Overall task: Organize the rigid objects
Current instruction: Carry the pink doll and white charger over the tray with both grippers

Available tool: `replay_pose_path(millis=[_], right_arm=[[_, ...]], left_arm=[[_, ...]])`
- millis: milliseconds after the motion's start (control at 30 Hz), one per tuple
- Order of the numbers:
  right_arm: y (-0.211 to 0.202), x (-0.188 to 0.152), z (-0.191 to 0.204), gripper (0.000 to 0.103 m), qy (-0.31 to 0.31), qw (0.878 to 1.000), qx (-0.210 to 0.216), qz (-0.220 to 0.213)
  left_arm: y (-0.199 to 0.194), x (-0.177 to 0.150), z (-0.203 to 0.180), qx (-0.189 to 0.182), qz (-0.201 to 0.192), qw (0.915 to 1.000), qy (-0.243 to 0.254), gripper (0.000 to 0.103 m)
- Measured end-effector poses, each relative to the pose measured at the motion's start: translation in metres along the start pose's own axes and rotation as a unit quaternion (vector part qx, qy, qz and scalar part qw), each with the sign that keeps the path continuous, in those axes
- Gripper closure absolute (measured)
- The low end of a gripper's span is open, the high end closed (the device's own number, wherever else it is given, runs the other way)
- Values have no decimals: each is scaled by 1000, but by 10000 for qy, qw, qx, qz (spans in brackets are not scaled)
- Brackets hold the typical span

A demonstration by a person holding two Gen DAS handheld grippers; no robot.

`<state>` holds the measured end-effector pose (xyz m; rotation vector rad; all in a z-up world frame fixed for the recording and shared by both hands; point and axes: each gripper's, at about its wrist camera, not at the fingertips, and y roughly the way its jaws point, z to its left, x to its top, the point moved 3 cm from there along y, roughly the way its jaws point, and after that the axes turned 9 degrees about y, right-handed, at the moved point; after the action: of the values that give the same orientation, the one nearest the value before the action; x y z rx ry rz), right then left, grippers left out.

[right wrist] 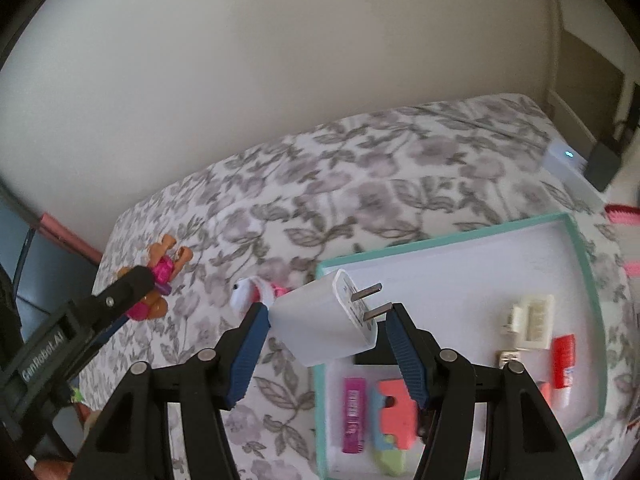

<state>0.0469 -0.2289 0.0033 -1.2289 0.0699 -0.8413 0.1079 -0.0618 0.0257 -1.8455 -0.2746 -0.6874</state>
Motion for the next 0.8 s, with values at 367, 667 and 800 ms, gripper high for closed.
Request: replay_pose_path(millis=[367,667,800], right_arm=[[-21,15,-59,39,518,9980,-299,-227],[-35,24,-104,39,837,9928,-748,-421],[-36,25,-122,39,992,9905,-857,-422]], left_arm=[[16,-14,-60,-111,248,9981,557,41],[32,-27,-99,-191,458,9946,908,41],[43,-33,-110,-213,564,9938,939,41]])
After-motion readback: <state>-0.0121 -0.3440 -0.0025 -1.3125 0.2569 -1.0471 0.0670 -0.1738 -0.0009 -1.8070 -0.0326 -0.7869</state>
